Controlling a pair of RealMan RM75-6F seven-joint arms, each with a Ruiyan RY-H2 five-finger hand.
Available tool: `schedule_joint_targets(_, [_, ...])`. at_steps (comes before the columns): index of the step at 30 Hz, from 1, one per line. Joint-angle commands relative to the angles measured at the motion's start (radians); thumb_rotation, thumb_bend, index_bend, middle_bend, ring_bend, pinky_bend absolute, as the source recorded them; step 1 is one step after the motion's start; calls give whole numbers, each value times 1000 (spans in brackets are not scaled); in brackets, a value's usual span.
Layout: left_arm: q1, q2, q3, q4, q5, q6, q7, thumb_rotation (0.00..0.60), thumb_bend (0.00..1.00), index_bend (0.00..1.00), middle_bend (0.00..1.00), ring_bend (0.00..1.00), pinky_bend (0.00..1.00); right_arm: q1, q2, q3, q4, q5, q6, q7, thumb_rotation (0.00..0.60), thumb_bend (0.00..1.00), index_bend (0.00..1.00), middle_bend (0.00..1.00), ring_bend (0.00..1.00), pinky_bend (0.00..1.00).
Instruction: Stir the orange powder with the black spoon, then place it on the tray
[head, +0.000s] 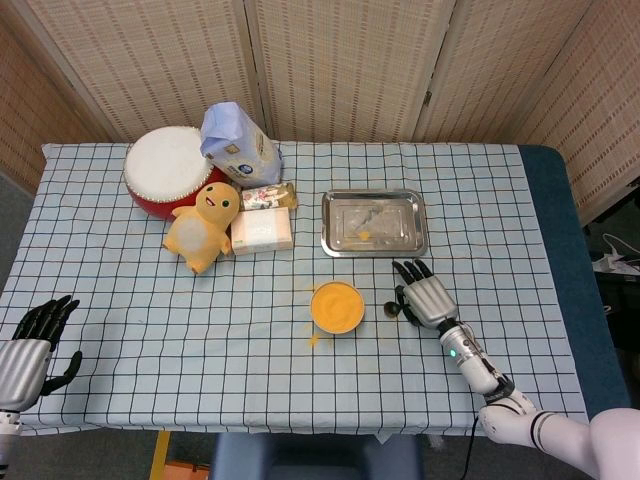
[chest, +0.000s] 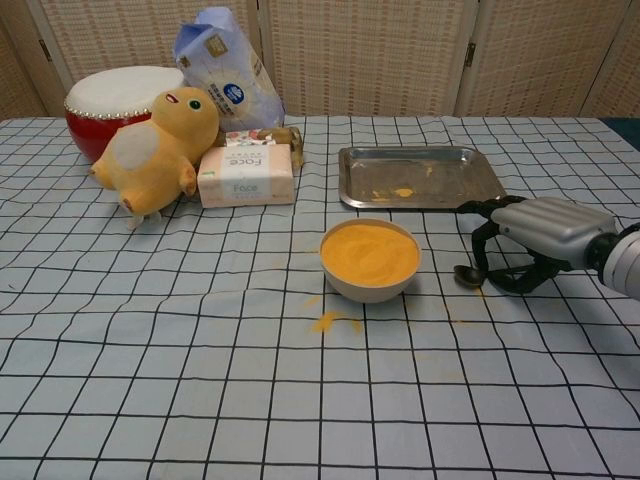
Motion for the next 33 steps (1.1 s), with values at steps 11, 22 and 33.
schedule_joint_targets(11, [3,3,2,-3,3,6,2,600,460,0,0,0,91,-3,0,-8,-17,9,14,-32,600,387,525,0,0,0])
schedule_joint_targets(22, [5,5,2,-5,3,9,1,600,459,0,0,0,90,-17,3,-4,-39,5,69,-56,600,398,655,0,0,0])
schedule_joint_targets(33, [6,8,4,-10,10,14,-3,600,460,0,0,0,91,-12,64,37,-137,-2,129,-60,600,398,663,0,0,0])
